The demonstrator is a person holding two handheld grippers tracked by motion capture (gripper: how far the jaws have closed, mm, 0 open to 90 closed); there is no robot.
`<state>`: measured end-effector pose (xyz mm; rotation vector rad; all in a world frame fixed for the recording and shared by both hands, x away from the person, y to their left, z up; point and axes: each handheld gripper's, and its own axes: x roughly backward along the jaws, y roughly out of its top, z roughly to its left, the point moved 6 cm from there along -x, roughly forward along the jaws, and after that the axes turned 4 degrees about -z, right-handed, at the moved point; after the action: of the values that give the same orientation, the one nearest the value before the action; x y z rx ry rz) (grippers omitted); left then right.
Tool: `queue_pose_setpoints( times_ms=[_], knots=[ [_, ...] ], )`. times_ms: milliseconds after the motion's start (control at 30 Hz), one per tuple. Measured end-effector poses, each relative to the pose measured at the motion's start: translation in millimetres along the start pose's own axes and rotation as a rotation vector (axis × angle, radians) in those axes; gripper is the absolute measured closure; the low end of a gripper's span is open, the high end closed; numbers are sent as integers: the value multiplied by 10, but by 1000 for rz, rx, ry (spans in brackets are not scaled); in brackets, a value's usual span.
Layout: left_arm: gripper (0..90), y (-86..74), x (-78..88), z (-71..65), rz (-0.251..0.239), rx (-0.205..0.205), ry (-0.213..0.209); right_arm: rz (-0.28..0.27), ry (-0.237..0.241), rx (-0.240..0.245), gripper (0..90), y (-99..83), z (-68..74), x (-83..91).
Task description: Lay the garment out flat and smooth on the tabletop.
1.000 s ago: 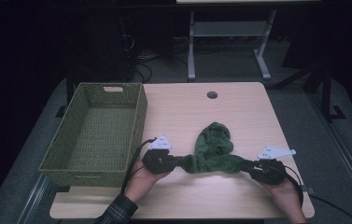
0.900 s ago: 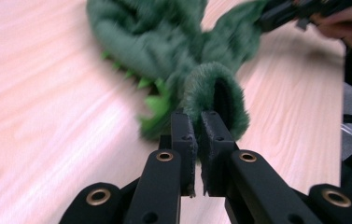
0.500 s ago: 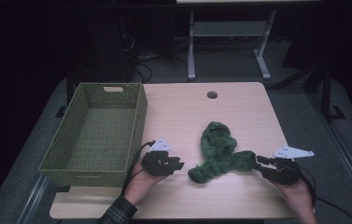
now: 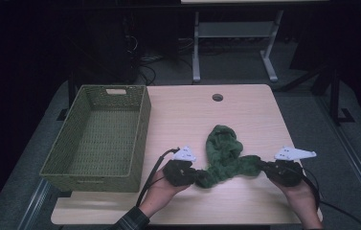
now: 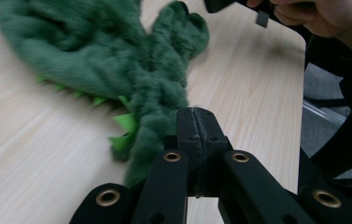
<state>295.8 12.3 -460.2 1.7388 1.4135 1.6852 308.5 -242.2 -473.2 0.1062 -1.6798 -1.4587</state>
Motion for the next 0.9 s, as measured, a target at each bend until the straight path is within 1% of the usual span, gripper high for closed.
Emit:
queue_pose_setpoints(
  times_ms=[67, 133, 233, 267, 300, 333, 367, 400, 433, 467, 500, 600, 700, 800, 833, 867, 900],
  knots=[
    [896, -20, -92, -9, 20, -2, 0, 11, 3, -3, 898, 1, -12, -44],
    [896, -60, -173, 8, 43, -4, 10, 29, 3, -1, 898, -18, -38, -96],
    [895, -149, -248, 95, 85, -11, 60, 68, -16, 5, 897, -64, -103, -180],
    [896, -175, -257, 133, 90, 0, 67, 73, -19, 1, 897, -75, -121, -198],
    [895, -199, -258, 173, 103, 2, 80, 80, -21, 0, 896, -85, -137, -208],
    [896, -225, -261, 206, 121, -4, 96, 87, -24, 0, 891, -97, -148, -217],
    [895, -251, -262, 245, 143, -32, 116, 90, -31, -2, 876, -109, -159, -226],
    [896, -268, -268, 278, 152, -53, 138, 91, -36, 0, 872, -121, -178, -232],
    [896, -282, -266, 306, 165, -57, 144, 93, -37, -4, 863, -132, -189, -236],
    [896, -286, -267, 322, 159, -42, 134, 97, -43, 4, 862, -141, -206, -243],
    [896, -290, -262, 332, 160, -37, 128, 105, -46, 4, 862, -149, -211, -253],
    [896, -303, -251, 367, 173, -50, 137, 146, -58, 30, 877, -191, -229, -303],
    [897, -308, -237, 420, 166, -31, 127, 166, -45, 35, 898, -210, -201, -324],
    [897, -312, -213, 462, 167, -28, 130, 184, -23, 52, 899, -228, -135, -328],
    [897, -315, -206, 462, 164, -14, 133, 187, -12, 55, 899, -235, -105, -325],
    [897, -322, -182, 476, 180, -26, 135, 194, -3, 56, 899, -243, -73, -317],
    [898, -330, -165, 479, 186, -26, 136, 193, 9, 60, 899, -247, -39, -313]
  ],
)
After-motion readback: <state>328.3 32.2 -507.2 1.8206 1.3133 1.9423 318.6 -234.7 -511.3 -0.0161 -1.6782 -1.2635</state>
